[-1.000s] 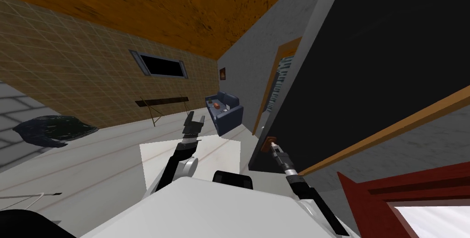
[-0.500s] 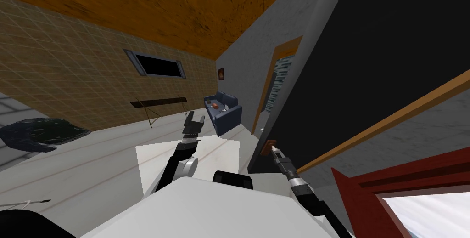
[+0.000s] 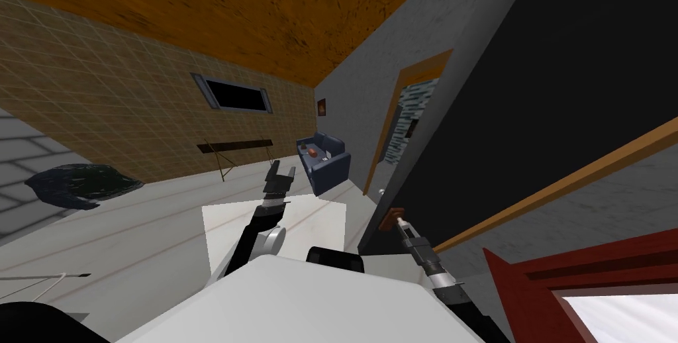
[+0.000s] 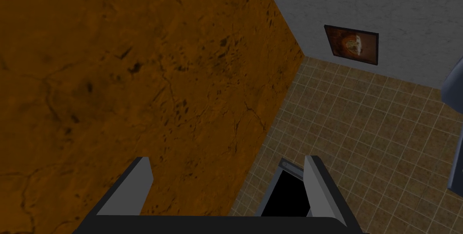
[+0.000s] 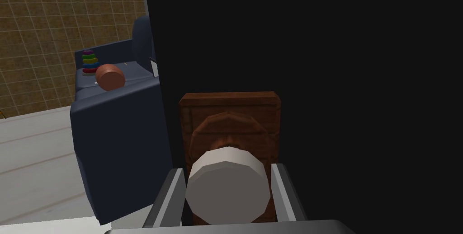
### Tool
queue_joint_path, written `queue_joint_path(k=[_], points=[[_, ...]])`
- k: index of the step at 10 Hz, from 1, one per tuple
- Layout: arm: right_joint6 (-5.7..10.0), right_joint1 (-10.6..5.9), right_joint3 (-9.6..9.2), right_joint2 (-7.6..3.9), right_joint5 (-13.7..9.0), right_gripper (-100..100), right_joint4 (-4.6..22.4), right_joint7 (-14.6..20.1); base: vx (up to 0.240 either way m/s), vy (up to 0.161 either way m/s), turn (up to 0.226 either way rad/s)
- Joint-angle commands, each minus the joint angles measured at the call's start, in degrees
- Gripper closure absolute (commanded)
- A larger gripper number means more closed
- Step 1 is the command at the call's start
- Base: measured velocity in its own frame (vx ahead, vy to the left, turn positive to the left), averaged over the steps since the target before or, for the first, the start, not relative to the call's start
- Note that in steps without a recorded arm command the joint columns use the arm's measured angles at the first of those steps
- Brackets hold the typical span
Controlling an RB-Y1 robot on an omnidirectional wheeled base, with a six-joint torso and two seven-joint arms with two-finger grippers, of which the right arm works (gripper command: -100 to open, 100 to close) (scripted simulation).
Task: Pull the door open
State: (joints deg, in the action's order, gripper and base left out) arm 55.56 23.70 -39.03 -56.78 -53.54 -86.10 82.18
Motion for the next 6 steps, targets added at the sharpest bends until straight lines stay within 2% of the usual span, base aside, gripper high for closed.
queue_joint_path(k=[1,2,3,5,6], points=[[1.94,0.73,-1.12,-0.38,0.45,100,1.38,1.05,-0.019,-0.005,0.004],[4.05,1.41,-2.1,-1.08,0.94,100,2.45,2.0,-0.014,-0.005,0.032],[4.4,1.41,-2.1,-1.08,0.94,100,2.45,2.0,-0.007,-0.004,0.022],[8.7,2.83,-4.17,-2.56,1.94,100,4.68,3.97,-0.007,-0.004,0.054],[10.03,2.83,-4.17,-2.56,1.94,100,4.68,3.97,-0.016,-0.001,0.007]])
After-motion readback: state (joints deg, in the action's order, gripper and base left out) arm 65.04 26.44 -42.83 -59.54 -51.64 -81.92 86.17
